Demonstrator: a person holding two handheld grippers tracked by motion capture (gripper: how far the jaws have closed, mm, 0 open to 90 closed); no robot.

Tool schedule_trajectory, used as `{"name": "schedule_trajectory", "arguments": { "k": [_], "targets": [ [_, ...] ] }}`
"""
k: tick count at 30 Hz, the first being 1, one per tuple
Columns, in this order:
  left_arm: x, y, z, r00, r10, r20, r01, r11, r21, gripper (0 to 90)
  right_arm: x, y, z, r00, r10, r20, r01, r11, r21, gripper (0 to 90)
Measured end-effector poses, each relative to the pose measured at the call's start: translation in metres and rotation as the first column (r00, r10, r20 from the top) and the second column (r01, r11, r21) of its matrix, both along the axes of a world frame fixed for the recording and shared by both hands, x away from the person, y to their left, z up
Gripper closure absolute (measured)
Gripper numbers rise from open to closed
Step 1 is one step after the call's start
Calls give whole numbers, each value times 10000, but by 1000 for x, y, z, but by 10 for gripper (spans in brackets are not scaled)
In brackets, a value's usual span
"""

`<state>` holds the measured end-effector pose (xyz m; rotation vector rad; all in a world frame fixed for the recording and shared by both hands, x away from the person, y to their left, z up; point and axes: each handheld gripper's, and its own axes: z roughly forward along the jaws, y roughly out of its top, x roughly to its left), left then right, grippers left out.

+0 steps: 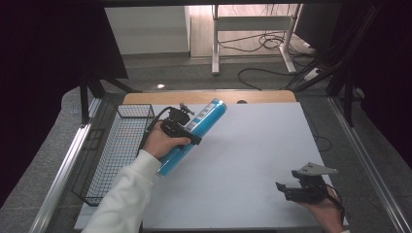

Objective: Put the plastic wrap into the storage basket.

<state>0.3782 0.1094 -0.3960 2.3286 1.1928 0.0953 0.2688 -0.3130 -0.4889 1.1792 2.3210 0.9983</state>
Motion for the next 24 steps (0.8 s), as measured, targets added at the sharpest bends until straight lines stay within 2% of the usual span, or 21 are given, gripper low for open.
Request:
{"name": "schedule_trajectory", "arguments": {
  "k": [10, 17, 24],
  "targets": [
    [-10, 34, 9, 9983, 545, 211, -541, 9984, -184, 320, 1, 2, 0, 9999, 98, 34, -98, 9999, -25, 235],
    [-14, 50, 11, 9960, 851, 290, -845, 9962, -212, 320, 2, 2, 0, 9999, 110, 62, -110, 9999, -34, 235],
    [-18, 72, 12, 9901, 1364, 342, -1353, 9903, -308, 320, 1, 2, 0, 9999, 91, 71, -90, 9999, -50, 235]
  ]
}}
